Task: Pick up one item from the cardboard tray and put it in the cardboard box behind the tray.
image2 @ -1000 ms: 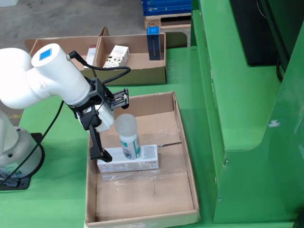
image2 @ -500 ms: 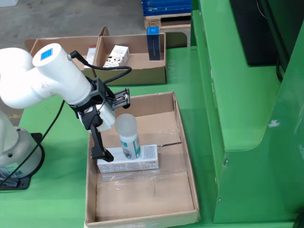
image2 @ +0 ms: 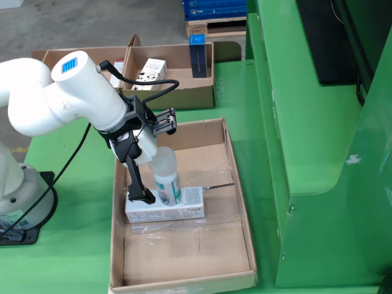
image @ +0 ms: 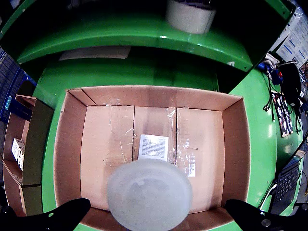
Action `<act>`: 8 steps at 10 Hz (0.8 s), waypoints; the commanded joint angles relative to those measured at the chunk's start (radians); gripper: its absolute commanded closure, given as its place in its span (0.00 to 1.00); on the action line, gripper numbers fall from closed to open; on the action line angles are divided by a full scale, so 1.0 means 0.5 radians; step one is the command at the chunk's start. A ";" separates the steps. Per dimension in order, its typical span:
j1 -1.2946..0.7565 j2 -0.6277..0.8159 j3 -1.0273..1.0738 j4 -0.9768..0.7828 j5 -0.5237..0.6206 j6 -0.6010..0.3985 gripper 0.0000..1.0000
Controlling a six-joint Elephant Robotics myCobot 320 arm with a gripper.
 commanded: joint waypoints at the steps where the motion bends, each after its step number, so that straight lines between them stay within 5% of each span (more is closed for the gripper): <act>1: -0.040 0.194 -0.703 0.638 0.026 -0.046 0.00; 2: -0.030 0.039 -0.772 0.865 0.018 -0.033 0.00; 8: -0.030 0.039 -0.772 0.865 0.018 -0.033 0.00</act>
